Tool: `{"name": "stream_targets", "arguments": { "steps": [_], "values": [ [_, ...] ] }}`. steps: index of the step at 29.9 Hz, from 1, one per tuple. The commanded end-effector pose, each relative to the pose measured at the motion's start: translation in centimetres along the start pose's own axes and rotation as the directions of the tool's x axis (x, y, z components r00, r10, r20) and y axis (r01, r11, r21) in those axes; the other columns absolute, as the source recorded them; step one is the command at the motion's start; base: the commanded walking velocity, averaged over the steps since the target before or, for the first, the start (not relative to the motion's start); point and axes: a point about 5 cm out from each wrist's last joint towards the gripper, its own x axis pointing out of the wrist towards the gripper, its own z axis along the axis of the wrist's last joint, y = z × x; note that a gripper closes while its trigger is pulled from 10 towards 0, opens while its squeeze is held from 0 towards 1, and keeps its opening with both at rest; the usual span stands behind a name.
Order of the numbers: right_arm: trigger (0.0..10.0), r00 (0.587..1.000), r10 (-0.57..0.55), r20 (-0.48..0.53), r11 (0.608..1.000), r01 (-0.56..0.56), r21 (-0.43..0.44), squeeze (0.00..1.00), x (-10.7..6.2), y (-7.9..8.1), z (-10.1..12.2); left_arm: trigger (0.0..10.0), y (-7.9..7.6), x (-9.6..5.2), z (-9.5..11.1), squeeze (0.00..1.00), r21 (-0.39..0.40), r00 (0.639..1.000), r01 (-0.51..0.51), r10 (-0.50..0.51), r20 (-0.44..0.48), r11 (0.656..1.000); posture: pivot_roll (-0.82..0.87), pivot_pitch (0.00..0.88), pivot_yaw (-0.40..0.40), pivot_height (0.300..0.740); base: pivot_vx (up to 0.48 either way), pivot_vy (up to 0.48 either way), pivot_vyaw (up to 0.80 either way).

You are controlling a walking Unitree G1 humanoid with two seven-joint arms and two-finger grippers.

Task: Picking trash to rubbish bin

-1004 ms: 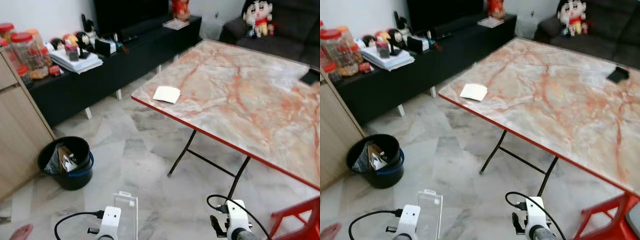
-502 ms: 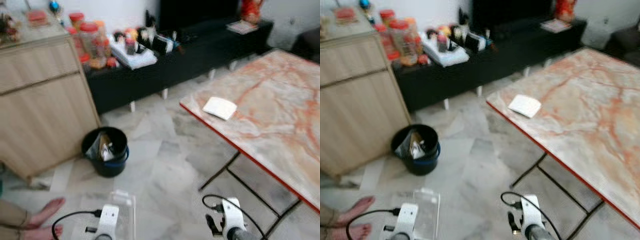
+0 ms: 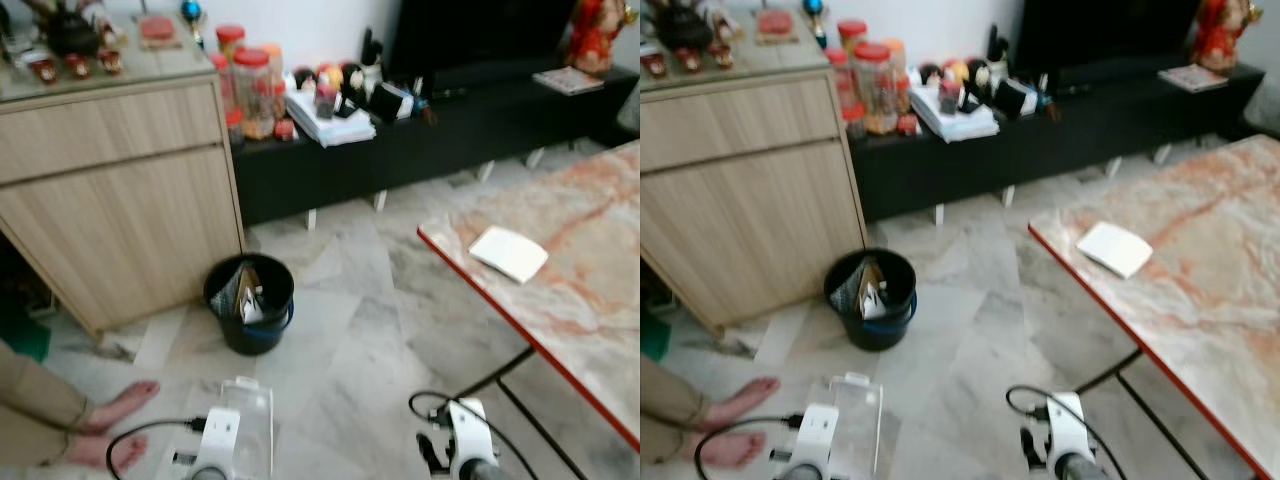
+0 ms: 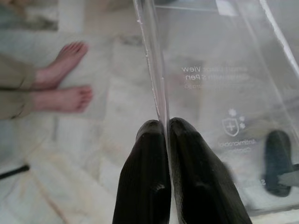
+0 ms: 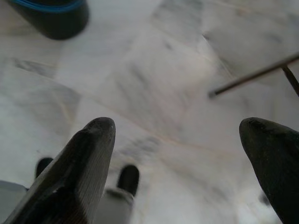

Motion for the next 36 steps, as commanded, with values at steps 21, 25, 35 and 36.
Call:
{"name": "stream_targets", "arguments": {
  "steps": [21, 25, 35, 36],
  "values": [
    [10.0, 1.0, 0.022, 0.012, 0.999, -0.023, 0.026, 0.0, 0.04, 0.51, 0.01, 10.0, 0.13, 0.05, 0.09, 0.0, 0.008, 1.0, 0.002, -0.002, 0.002, 1.0, 0.01, 0.1, -0.095, 0.74, 0.277, 0.0, 0.15],
    [10.0, 1.0, 0.027, 0.012, 0.999, -0.027, 0.025, 0.0, 0.07, 0.64, 0.04, 10.0, 0.12, 0.04, 0.07, 0.0, 0.008, 1.0, 0.003, -0.003, 0.002, 1.0, 0.01, 0.1, -0.095, 0.74, 0.287, 0.0, 0.0],
    [10.0, 1.0, 0.031, 0.003, 0.999, -0.031, 0.043, 0.0, 0.08, 1.04, -0.26, 10.0, 0.34, 0.02, -0.1, 0.0, 0.036, 1.0, 0.011, -0.011, 0.005, 0.999, 0.04, 0.094, -0.062, 0.74, 0.285, 0.0, 0.0],
    [10.0, 1.0, 0.028, 0.001, 0.998, -0.028, 0.052, 0.0, 0.08, 1.16, -0.37, 10.0, 0.44, 0.01, -0.16, 0.0, 0.047, 1.0, 0.014, -0.015, 0.006, 0.999, 0.04, 0.091, -0.05, 0.74, 0.285, 0.0, 0.0]
  ]
}}
